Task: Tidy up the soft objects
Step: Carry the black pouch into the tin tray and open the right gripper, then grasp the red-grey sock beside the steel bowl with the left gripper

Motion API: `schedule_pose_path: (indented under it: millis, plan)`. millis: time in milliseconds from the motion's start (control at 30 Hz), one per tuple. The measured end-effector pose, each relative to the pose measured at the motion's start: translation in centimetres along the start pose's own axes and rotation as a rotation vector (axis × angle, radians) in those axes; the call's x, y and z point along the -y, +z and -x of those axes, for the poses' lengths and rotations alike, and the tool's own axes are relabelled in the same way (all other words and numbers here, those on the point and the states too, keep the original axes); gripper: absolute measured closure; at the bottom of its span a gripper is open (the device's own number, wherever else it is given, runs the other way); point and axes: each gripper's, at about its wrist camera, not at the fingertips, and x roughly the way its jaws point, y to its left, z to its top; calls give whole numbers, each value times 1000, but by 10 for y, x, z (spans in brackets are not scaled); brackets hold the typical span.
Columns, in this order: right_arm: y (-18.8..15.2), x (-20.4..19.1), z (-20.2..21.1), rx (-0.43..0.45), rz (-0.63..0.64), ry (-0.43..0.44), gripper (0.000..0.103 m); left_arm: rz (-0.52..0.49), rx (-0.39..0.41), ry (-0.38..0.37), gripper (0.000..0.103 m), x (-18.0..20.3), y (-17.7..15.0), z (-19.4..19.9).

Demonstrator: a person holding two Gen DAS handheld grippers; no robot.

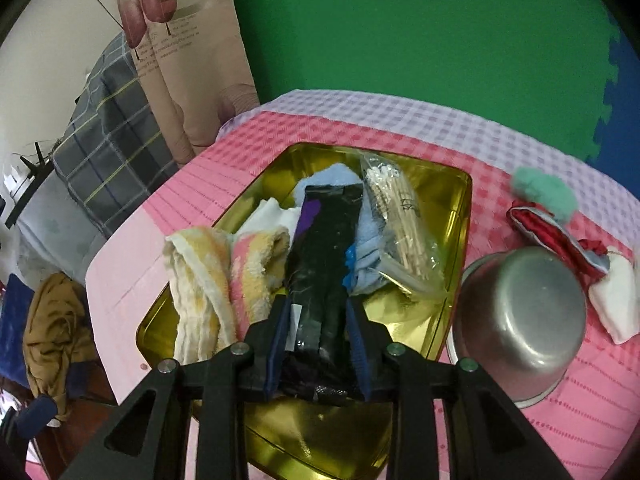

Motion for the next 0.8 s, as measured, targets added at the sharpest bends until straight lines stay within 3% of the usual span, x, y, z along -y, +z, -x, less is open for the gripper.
schedule_pose_path:
  millis: [100,133,233,333,500,700,800]
  plan:
    - [0,3,6,13,-7,1,68,3,-3,1,1,0,0,0]
    - [-2,5,11,27,-10,-7,62,3,-4,2,1,0,0,0]
    - [-13,18,40,126,-48,-2,58,-4,4,7,1,1,1,1]
    - [-31,39,68,199,-80,-50,50,-23,5,18,1,4,-1,0]
    - [-71,98,94,198,-105,-259,50,-71,-8,29,1,13,-6,-2]
    - [-115,199,120,103,-174,-572,50,-158,-15,35,1,30,-13,-4]
    - [-142,245,130,56,-235,-664,50,-206,-21,28,1,39,-18,-7]
